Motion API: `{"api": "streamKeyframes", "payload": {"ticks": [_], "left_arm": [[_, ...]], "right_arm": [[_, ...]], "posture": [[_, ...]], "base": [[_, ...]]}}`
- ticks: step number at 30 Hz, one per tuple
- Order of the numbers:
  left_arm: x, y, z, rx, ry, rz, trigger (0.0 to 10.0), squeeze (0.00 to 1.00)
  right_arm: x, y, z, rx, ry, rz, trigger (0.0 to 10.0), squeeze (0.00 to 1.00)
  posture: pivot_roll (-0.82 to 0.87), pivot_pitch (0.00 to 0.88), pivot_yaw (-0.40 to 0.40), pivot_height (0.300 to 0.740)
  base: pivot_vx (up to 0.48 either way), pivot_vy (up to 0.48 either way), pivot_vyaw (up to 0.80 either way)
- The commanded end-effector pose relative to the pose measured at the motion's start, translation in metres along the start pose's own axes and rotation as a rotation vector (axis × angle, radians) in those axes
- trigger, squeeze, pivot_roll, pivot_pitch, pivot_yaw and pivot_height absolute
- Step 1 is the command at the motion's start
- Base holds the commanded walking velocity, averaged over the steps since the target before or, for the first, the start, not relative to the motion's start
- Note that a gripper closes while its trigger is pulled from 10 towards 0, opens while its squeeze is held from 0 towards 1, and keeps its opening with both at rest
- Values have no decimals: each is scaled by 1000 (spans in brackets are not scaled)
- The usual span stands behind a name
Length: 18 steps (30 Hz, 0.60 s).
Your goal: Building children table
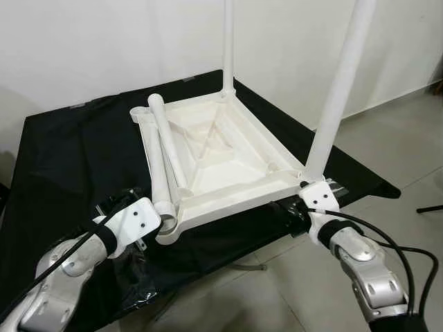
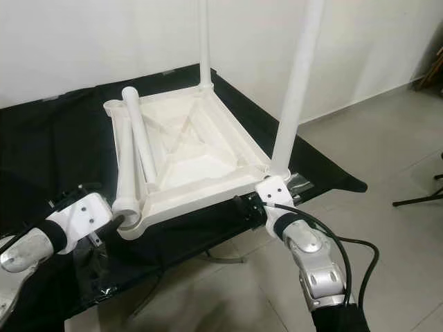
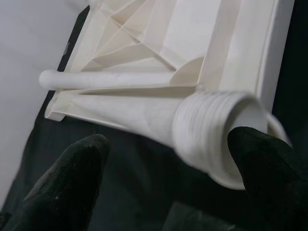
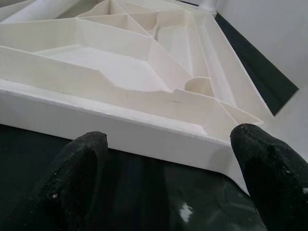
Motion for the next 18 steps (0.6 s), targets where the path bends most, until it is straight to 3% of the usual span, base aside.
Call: {"api": "streamKeyframes", "payload": {"ticks": [1, 18], "left_arm": [[-1, -2, -5, 34, -5, 16, 10000, 0], [-7, -19, -6, 76, -102, 119, 10000, 0]], "right_arm": [[6, -1, 1, 3, -1, 14, 10000, 0], [8, -5, 8, -17, -12, 7, 10000, 0]], "posture": [[-44, 109, 40, 740], [-45, 119, 42, 740]], "base": [[0, 0, 0], [0, 0, 0]]}}
Point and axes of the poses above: a point about 5 cm out from each wrist's last joint towards the gripper, its own y axis pointing back from the gripper into the wrist, its own z axis along the axis of the wrist's last joint, x = y × z, the point moved 4 cm from there along -y, pointing out of the wrist towards the gripper, and after that the axes turned 5 degrees about y, right-handed, at the moved point
